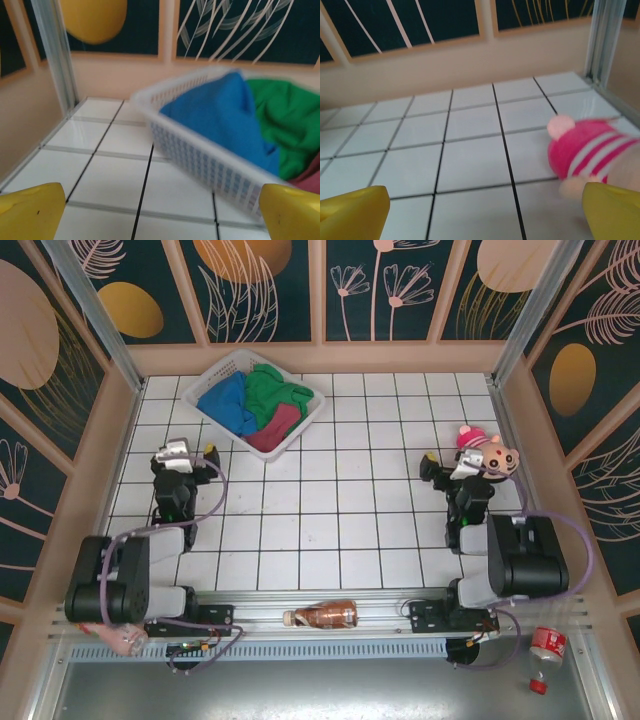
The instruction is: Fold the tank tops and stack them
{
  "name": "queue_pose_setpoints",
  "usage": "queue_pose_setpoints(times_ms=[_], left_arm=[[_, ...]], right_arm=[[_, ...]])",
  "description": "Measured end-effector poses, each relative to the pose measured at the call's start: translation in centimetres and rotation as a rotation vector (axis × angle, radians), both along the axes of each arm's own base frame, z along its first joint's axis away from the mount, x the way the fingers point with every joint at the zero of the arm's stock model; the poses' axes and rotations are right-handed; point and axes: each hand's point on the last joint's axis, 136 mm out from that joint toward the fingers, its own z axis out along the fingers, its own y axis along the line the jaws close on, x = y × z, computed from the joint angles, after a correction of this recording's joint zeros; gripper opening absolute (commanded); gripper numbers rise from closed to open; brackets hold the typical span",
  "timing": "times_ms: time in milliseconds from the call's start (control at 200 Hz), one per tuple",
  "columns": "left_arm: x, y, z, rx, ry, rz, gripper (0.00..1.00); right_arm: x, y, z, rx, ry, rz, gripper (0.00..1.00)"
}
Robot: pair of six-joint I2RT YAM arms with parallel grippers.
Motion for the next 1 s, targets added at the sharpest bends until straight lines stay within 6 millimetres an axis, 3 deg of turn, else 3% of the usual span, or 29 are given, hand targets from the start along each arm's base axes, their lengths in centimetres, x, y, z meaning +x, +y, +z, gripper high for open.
queue_pose_setpoints(times_ms=[200, 320, 400, 555, 675, 851, 1001], left_arm=[[1.4, -0.6, 8.2, -0.067, -0.033, -0.025, 0.99], [3.0, -1.7, 9.7, -0.136, 0.058, -0.03, 0.99], [4.8, -3.8, 9.7, -0.182, 0.147, -0.062, 0.99], [7.8, -8.2, 7.6, -0.241, 0.314, -0.144, 0.99], [9.4, -11.4, 4.7, -0.248, 0.435, -0.204, 0.97], [11.5, -16.1, -0.4, -0.221, 0.616, -0.318, 0.84], [12.7, -18.4, -5.4, -0.215, 0.756, -0.39, 0.79]], right_arm=[[0.4, 1.9, 7.7, -0.026, -0.104, 0.108, 0.99], [0.8, 4.1, 10.5, -0.033, -0.081, 0.215, 0.99], [1.0, 6.4, 11.5, -0.034, -0.03, 0.306, 0.99], [0.5, 10.8, 11.9, -0.044, 0.086, 0.476, 0.99], [0.2, 12.7, 10.5, -0.036, 0.194, 0.552, 0.99], [-0.4, 15.2, 7.9, -0.034, 0.338, 0.623, 0.99], [-0.5, 16.7, 7.7, -0.051, 0.383, 0.658, 0.99]])
